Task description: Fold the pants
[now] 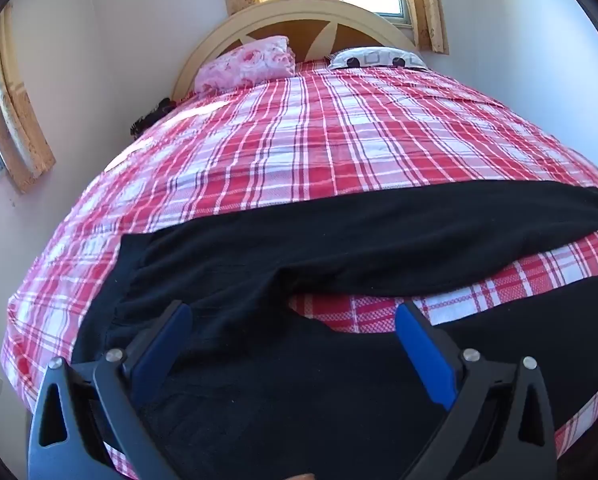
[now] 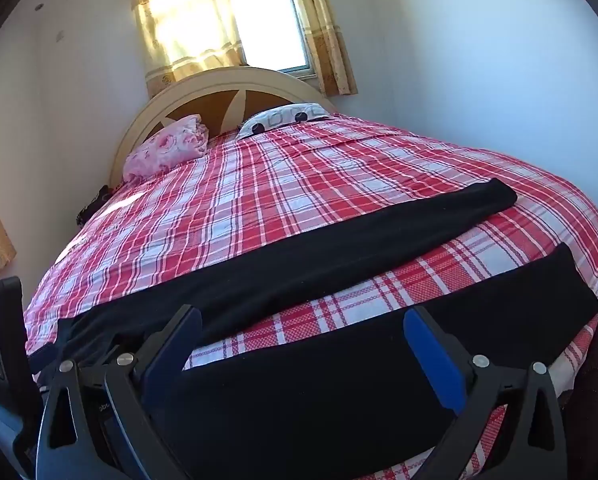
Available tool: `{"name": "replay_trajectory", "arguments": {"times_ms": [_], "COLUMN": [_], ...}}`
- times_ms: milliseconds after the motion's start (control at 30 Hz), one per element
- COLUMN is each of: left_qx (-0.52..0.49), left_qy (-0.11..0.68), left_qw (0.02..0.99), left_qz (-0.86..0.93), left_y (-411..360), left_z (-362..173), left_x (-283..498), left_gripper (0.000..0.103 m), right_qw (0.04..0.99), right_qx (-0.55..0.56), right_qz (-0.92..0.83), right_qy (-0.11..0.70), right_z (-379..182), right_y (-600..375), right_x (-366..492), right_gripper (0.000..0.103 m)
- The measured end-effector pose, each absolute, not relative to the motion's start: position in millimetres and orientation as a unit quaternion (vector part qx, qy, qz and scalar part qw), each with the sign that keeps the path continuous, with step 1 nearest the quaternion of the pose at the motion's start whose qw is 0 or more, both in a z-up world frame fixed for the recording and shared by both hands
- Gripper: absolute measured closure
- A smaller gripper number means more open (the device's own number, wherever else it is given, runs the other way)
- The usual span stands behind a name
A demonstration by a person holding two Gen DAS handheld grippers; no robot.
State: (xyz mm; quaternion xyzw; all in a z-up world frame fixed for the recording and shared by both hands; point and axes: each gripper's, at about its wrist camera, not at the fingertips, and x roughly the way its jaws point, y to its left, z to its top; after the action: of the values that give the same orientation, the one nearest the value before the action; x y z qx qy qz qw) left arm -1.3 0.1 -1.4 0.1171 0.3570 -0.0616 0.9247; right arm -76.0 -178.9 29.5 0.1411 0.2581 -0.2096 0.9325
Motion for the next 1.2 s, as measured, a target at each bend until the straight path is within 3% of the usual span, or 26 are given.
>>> {"name": "replay_trajectory", "arguments": {"times_ms": [1200], "left_qx": [0.105], "left_qy": [0.384], "left_qw": [0.915], "left_qz": [-0.066], "left_y": [9.1], "left_z": [-7.0], "left_x": [3.7], "left_gripper": [0.0], "right_qw": [0.929], "right_qx": [0.135], "right_qz": [-0.205], "right_qy": [0.278], "right_z": [21.5], "right_y": [-172.2], "right_x": [-69.1], "right_gripper": [0.001]}}
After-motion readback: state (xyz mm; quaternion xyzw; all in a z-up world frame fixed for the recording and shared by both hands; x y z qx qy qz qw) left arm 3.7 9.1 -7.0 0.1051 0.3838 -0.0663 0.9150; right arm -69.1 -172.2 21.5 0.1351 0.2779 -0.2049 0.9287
